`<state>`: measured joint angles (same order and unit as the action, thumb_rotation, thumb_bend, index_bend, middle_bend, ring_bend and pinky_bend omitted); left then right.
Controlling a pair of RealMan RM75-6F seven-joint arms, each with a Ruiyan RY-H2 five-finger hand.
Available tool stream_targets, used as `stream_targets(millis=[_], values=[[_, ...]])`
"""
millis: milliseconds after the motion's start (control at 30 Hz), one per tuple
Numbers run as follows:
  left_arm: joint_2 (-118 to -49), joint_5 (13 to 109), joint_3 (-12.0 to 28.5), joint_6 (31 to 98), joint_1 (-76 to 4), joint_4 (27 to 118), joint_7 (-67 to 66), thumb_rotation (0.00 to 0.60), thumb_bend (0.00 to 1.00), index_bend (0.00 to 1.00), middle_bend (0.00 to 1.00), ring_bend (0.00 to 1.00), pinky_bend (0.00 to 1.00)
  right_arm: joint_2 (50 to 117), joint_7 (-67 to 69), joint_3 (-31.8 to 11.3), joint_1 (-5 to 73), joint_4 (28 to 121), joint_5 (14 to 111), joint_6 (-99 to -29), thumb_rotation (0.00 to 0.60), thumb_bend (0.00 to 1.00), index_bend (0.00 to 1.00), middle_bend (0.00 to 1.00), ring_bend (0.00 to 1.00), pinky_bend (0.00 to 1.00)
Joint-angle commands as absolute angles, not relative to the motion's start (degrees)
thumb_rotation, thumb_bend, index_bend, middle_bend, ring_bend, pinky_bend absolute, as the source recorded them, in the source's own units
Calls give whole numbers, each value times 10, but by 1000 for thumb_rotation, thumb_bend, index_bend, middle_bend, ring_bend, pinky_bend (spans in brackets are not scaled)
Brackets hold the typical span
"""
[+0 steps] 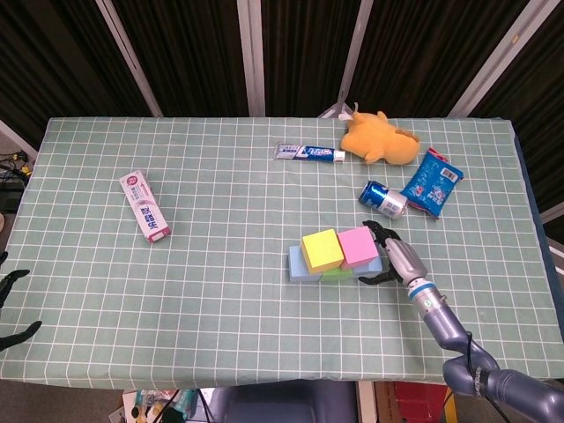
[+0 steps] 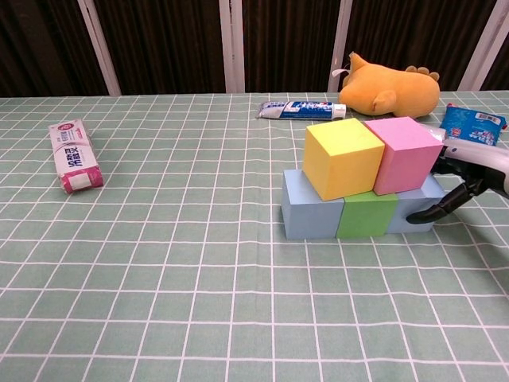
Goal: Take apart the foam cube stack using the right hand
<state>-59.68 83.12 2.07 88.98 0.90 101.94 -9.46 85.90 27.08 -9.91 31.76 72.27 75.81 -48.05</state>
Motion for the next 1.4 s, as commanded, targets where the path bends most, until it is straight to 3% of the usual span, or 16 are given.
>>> stream_targets(millis=[33, 267, 500, 933, 1233, 1400], values=[[-597, 829, 21, 890, 9, 1020, -94, 600, 133, 243, 0, 0, 0, 861, 266, -99, 318, 726, 753, -481, 600, 67, 0, 124, 477, 6], [-596, 828, 21, 887, 8, 1021, -93, 600, 132, 250, 0, 0, 0, 857, 252, -102, 317, 742, 745, -490, 600, 100, 13, 175, 622, 81], [-595, 825, 23, 889, 8, 1020, -89, 600, 132, 254, 0, 0, 0, 841, 226, -116, 314, 782, 730, -511, 600, 101, 21, 181, 629, 86], [-589, 826, 23, 891, 10, 1022, -77, 600, 133, 256, 0, 0, 0, 810, 88, -173, 357, 939, 657, -531, 600, 101, 24, 182, 631, 86], [-584, 826, 23, 887, 9, 1019, -59, 600, 133, 256, 0, 0, 0, 847, -113, -183, 380, 835, 566, -621, 600, 101, 36, 182, 631, 85], [-587, 824, 24, 885, 7, 1018, -66, 600, 133, 256, 0, 0, 0, 866, -124, -183, 383, 805, 551, -621, 600, 101, 36, 182, 631, 86]])
